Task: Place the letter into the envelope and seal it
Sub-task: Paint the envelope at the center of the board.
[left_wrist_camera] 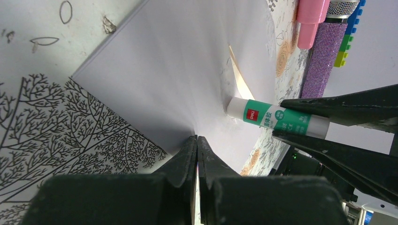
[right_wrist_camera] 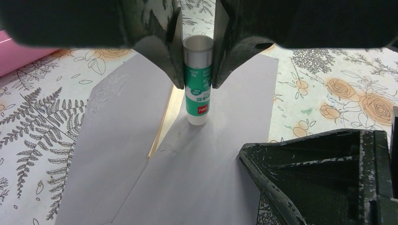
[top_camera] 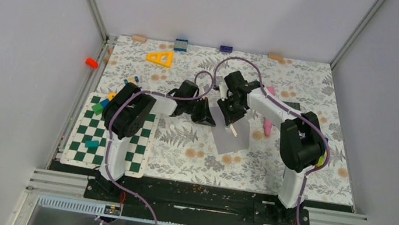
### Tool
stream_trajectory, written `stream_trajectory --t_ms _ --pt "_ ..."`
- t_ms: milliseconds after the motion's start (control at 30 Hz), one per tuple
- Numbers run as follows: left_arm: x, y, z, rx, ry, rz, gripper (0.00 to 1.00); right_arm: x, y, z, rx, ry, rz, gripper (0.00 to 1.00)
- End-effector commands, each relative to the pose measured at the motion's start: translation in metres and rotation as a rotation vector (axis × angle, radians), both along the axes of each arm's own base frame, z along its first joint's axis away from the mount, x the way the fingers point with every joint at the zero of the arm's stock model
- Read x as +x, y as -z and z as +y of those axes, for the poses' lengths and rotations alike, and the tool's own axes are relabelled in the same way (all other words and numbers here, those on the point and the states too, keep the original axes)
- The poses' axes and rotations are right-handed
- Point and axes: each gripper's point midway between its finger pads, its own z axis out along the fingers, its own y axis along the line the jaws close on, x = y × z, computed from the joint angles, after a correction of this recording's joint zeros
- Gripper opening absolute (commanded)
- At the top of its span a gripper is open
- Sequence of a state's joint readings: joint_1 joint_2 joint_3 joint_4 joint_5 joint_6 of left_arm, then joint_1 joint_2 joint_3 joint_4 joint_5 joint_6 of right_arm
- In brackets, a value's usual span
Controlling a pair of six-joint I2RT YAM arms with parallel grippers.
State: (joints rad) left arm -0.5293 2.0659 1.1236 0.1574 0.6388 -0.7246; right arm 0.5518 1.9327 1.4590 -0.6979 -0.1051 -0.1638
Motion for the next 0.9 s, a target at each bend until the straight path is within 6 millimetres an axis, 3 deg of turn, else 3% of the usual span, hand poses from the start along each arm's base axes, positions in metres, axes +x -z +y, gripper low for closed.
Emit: stream_trajectory --t_ms 0,200,367,567,867 --pt "0.004 0.011 0.001 0.065 -0.011 -0.033 0.0 0.009 -0.014 0.005 -0.017 0.003 -0.054 0.0" --pt "0.002 0.009 -0.002 0.06 0.009 -0.044 0.0 0.038 -0.019 0.013 -0.019 0.035 -0.134 0.0" --pt "0.001 0.009 -0.003 0.06 0.018 -0.046 0.0 0.05 -0.017 0.022 -0.001 0.053 -0.145 0.0" --pt "0.001 0.009 -0.004 0.06 0.018 -0.046 0.0 0.05 -0.008 0.022 -0.012 0.053 -0.13 0.0" --pt "0.002 0.009 -0.002 0.075 0.005 -0.048 0.0 0.029 -0.012 0.008 -0.037 0.002 -0.109 0.0"
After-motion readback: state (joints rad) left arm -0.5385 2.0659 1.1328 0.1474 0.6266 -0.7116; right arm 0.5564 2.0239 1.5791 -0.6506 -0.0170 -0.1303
